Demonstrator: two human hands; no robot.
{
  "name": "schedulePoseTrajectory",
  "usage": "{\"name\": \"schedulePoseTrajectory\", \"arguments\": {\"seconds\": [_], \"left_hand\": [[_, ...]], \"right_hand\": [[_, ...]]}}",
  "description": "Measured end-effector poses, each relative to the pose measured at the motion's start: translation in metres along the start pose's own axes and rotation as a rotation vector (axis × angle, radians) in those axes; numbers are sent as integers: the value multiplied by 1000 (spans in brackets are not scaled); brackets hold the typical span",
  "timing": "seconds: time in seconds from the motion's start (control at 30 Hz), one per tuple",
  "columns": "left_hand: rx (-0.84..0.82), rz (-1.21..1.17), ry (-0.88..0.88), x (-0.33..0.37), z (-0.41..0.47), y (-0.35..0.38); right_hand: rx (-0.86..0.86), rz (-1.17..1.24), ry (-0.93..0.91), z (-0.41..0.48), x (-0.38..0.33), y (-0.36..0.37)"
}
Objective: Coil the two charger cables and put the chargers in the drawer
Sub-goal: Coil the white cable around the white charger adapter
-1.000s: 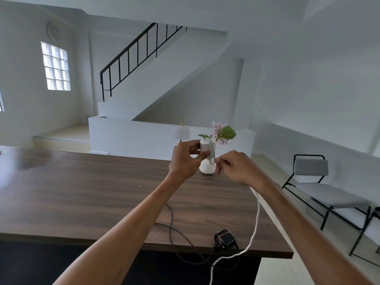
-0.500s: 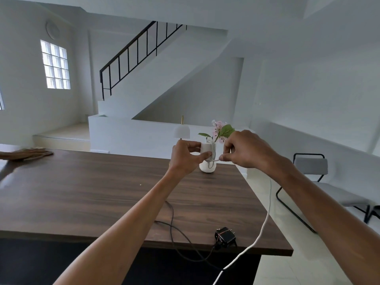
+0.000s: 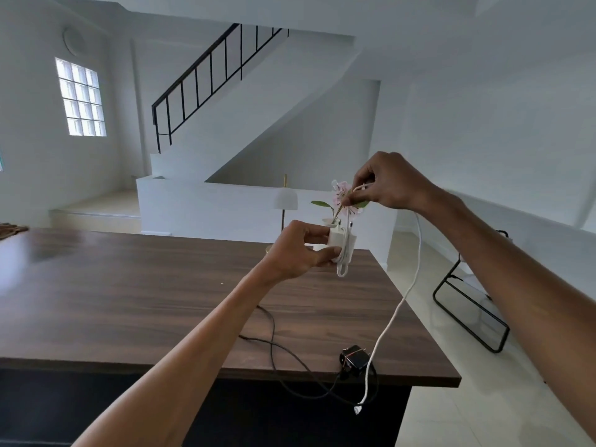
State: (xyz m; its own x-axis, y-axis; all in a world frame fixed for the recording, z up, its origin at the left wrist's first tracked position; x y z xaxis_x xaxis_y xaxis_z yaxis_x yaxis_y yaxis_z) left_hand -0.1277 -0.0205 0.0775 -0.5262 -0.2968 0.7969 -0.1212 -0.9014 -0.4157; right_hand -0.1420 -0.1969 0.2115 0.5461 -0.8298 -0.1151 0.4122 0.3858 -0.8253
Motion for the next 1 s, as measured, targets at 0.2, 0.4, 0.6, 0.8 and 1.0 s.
{"name": "schedulePoseTrajectory", "arguments": {"seconds": [0.2,0.4,0.6,0.8,1.0], "left_hand": [[-189,-197,-29,12,-20,-1],[-116,-305,-95,0,-26,-9],[-41,-530,-163,-8,-28,-5],[118,-662,-208,1,-17,-11],[305,-571,-293,-6,-16,-13]], "right_hand": [[-3,414,96,-19,30,46],[-101,721,321,-58,32,100],[-105,1141,411,-93,22,134],[-104,1064,409,-128,-3,151],[-37,729,212,-148,-32,121]]}}
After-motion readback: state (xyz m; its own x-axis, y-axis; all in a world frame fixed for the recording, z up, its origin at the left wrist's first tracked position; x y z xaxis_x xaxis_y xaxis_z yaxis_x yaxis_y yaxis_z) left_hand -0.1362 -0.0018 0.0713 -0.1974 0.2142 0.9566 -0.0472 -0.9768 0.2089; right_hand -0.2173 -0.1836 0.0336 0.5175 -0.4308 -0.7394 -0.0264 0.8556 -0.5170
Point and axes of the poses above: each hand's wrist, its own z-axis towards the middle knuckle, its own y-axis out of the palm, x = y × z, the point moved 2 cm from there along z, towards the middle knuckle, and after that the axes turned 6 degrees about -y, right-handed, at the moved point
